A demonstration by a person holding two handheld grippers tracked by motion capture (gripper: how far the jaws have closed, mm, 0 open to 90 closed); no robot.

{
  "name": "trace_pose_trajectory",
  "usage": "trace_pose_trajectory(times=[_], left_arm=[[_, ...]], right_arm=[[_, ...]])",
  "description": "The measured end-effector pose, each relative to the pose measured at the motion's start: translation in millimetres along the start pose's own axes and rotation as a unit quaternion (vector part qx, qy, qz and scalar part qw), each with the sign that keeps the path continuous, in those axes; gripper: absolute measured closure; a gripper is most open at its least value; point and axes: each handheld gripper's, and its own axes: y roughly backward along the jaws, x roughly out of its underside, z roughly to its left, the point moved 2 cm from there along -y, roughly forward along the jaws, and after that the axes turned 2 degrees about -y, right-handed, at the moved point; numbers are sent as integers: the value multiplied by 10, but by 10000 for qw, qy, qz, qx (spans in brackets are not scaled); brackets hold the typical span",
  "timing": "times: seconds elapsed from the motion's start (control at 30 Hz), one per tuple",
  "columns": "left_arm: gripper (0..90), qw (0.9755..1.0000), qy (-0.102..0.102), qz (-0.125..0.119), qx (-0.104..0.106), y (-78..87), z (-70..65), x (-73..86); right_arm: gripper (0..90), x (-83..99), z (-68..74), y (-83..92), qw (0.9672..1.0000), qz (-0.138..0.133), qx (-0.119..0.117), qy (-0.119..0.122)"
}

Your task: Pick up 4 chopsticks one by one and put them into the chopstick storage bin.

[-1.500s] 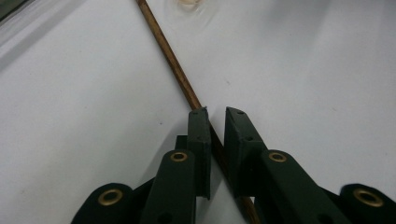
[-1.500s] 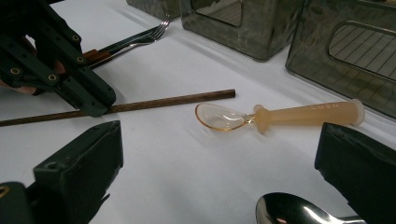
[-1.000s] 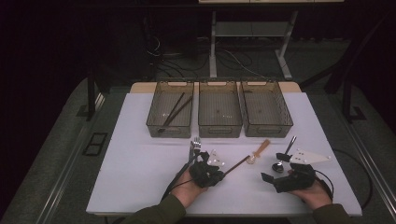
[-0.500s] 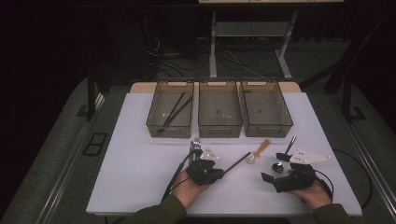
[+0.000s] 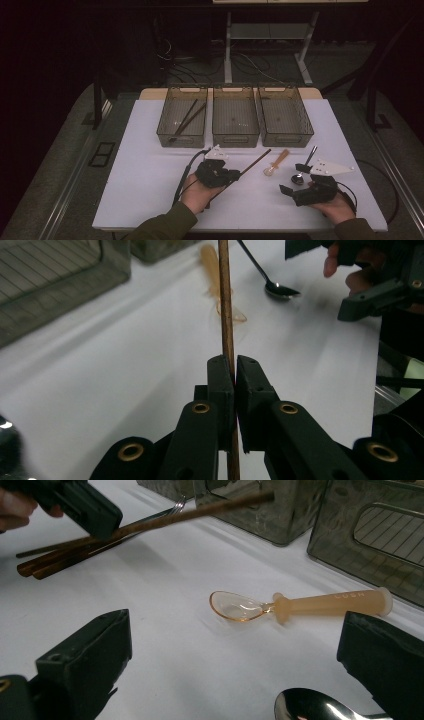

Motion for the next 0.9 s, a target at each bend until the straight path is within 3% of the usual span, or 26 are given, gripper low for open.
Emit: trace_pose_trajectory(times=[0.47,0.67,0.9], left_arm=[[850,9995,-289,49,-107,299,322,-163],[850,9985,-453,160,-261,423,449,-232],[850,9985,-384,106,-376,566,616,-334]], right_arm=[[14,2,-3,-2,10000,8,1,0],[13,1,-2,-1,10000,7,-12,-31],[13,10,9,-6,10000,8,-63,-72]])
